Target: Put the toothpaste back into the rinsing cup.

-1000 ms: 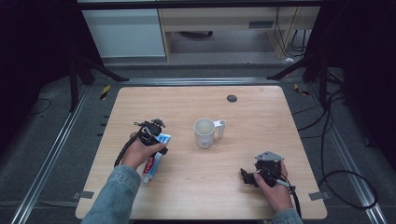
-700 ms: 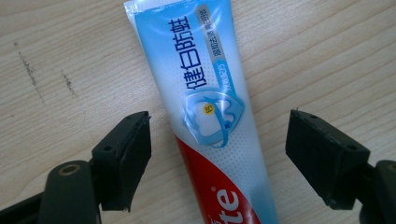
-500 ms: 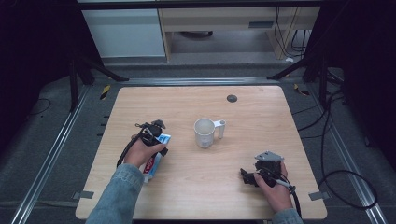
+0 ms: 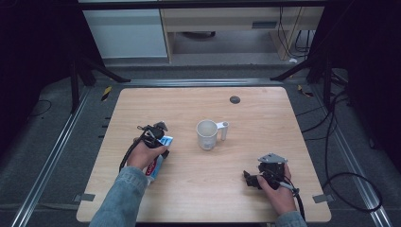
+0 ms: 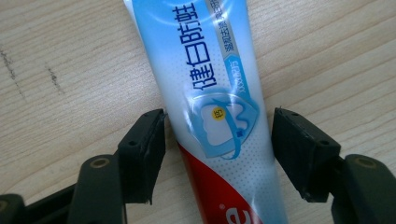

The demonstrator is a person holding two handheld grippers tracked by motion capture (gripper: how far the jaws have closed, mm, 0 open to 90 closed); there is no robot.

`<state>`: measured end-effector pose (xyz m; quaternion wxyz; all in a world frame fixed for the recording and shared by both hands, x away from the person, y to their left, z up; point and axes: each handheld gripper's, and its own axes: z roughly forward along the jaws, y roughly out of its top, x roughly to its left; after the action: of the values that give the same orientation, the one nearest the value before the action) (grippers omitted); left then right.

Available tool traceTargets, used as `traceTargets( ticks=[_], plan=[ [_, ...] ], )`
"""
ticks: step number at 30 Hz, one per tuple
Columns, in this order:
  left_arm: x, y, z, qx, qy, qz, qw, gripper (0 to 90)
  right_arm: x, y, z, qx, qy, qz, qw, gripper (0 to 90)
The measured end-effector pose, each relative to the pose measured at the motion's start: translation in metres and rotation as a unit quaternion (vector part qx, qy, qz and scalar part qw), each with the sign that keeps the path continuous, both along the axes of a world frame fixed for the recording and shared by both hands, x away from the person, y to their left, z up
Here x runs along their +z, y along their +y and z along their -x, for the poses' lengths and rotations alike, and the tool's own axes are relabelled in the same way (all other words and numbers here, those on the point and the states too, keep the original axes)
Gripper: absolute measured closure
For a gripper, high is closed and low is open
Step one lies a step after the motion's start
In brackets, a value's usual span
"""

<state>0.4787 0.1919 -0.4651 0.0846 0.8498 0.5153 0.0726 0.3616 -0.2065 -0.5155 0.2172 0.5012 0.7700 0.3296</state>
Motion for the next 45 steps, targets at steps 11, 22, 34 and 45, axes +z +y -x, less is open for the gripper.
traceTargets(
  ticks=[11,22,34,45],
  plan=[
    [-0.002,0.000,-0.001,0.003,0.004,0.007,1.0000,40.5,0.000,0.000,0.000,0.000,0.000,0.000,1.0000,0.4],
    [0.000,-0.001,0.001,-0.011,-0.001,0.010,0.9999,52.8,0.000,0.000,0.000,0.000,0.000,0.000,1.0000,0.4],
    [0.010,0.002,0.010,-0.021,-0.042,0.022,0.9986,70.6,0.000,0.000,0.000,0.000,0.000,0.000,1.0000,0.4],
    [0.038,0.011,0.027,-0.016,-0.101,0.047,0.9936,71.2,0.000,0.000,0.000,0.000,0.000,-0.001,1.0000,0.4]
  ],
)
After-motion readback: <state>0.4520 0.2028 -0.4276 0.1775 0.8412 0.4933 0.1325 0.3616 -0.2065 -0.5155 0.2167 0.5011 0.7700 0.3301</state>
